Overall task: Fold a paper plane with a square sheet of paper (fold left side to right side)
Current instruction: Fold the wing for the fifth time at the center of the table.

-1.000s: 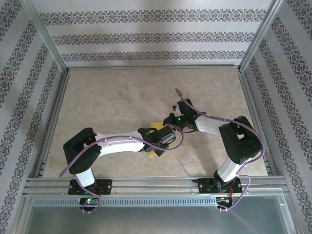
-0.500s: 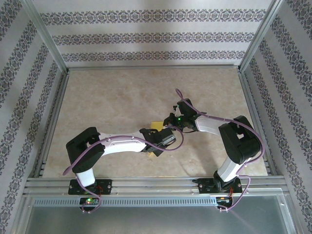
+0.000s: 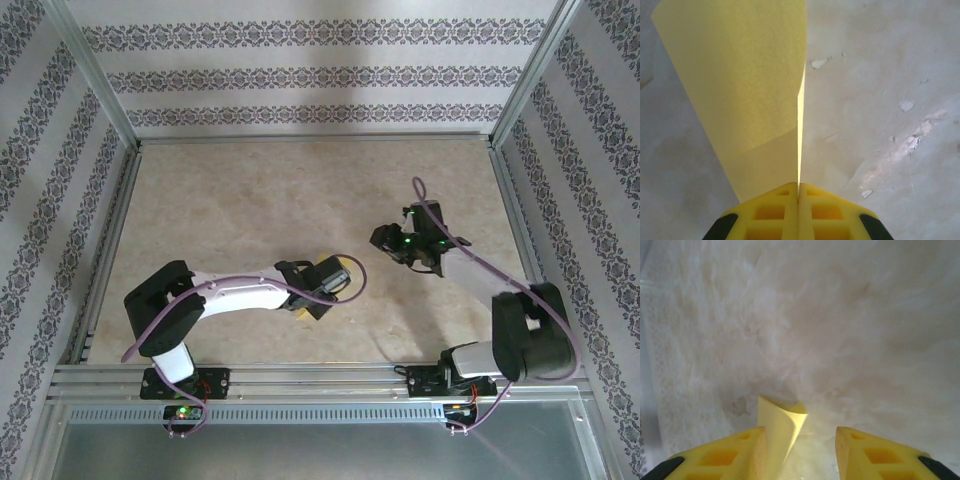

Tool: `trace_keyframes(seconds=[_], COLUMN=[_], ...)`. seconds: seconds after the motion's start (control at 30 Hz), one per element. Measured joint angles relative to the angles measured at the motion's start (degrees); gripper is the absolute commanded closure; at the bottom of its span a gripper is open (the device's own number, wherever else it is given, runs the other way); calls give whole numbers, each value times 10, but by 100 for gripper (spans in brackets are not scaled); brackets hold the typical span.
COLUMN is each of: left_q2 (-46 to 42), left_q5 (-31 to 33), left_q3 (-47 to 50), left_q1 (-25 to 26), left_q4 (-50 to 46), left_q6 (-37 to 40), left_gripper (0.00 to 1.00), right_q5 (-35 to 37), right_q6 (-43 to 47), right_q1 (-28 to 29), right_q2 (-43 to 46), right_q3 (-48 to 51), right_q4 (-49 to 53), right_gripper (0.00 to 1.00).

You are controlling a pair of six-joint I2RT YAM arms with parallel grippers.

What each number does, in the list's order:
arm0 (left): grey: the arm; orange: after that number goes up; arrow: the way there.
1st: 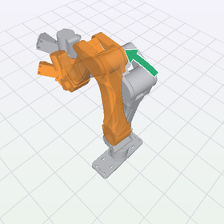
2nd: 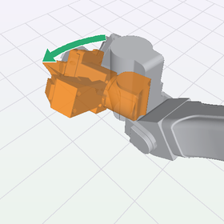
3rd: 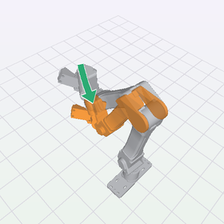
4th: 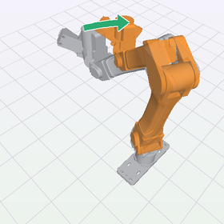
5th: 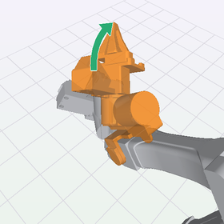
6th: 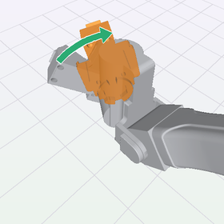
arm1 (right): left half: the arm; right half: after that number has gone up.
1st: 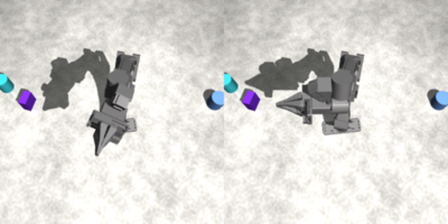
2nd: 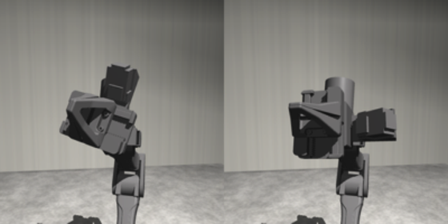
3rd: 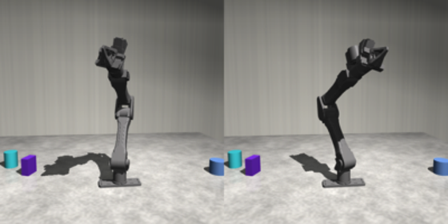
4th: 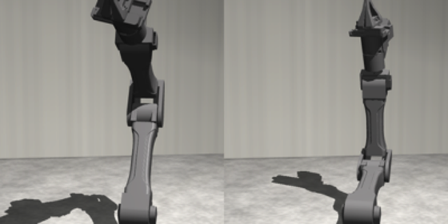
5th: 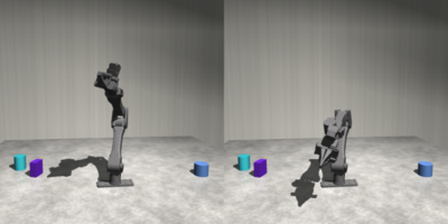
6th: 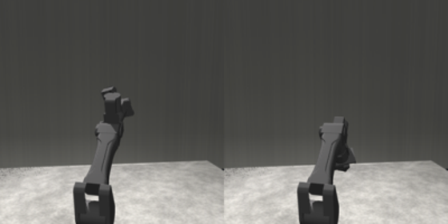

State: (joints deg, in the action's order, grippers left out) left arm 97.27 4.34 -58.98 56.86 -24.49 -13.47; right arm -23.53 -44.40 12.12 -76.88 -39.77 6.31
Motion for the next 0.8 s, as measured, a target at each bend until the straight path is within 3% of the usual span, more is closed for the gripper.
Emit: trace_keyframes(seconds=[0.3, 0.53, 0.8], left_q2=[-18, 6, 67], left_q5=[-201, -309, -390], left_q3=[3, 15, 31], left_q1=[-98, -123, -135], left_q4=[81, 159, 271], left_q6=[-35, -107, -217], left_gripper=[100, 100, 100], right_q5=[0, -31, -44], right_q6=[61, 72, 73], right_q1=[-34, -33, -16], right_q2=[83, 83, 81], right_q3=[47, 75, 80], right_q4=[29, 18, -12], right_gripper=[50, 50, 52])
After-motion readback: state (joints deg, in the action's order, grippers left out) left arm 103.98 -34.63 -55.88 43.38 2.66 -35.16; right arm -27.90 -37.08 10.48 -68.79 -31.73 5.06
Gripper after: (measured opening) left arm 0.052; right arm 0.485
